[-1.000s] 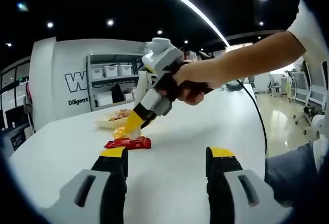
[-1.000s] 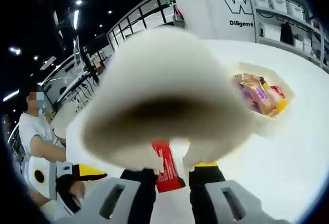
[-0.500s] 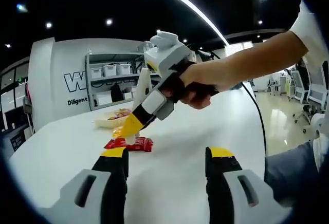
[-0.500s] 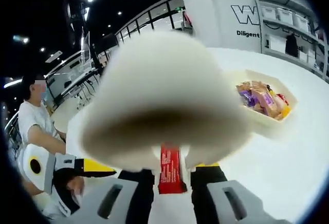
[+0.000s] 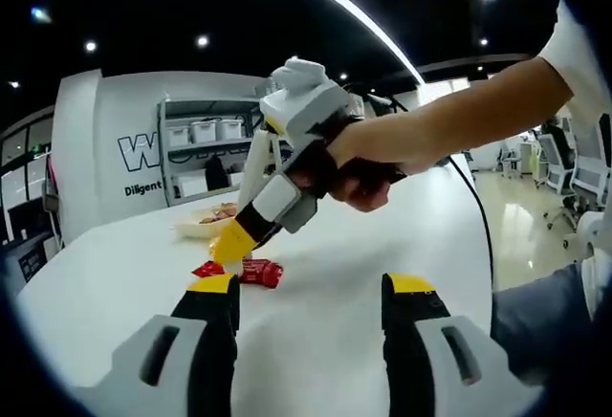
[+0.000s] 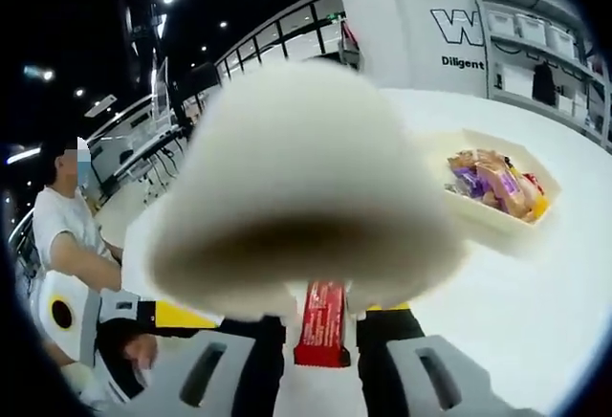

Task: Place the target food into the container with the food tongs after gripping and lifting it, then release it inside without dropping or visibly crushing the food.

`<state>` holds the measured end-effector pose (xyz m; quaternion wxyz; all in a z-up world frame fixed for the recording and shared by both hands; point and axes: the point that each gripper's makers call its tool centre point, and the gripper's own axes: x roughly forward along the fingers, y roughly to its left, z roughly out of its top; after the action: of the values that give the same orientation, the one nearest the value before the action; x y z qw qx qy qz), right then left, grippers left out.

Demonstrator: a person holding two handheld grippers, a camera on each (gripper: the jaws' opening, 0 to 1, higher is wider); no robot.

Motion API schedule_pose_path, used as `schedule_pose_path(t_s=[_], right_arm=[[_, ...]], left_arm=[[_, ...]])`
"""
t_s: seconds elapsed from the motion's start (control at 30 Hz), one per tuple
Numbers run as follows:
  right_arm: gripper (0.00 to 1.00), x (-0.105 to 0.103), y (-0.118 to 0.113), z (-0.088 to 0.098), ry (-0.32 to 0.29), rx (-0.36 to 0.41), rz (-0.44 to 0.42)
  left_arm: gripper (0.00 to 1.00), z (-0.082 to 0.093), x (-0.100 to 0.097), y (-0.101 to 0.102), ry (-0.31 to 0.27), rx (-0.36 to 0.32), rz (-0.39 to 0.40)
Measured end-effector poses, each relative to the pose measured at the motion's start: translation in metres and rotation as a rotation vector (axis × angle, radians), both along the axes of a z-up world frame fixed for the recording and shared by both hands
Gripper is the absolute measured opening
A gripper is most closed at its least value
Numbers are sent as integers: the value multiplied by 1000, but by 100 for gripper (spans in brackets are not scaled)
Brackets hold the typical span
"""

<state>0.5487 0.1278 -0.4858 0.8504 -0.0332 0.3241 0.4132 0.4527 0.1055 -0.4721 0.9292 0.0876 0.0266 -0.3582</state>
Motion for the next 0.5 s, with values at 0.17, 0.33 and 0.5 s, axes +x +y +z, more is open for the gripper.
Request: schedule_pose_path(t_s=[0.17, 0.33, 0.5], right_arm=[[21, 0, -2, -1, -37, -28, 16], [16, 2, -2, -3, -78, -59, 40], [15, 2, -2, -3, -65, -72, 27]], left_arm=[[58, 0, -1, -1, 1, -2, -5], [58, 0, -1, -1, 3, -3, -5], [58, 0, -3, -2, 2, 3, -1]])
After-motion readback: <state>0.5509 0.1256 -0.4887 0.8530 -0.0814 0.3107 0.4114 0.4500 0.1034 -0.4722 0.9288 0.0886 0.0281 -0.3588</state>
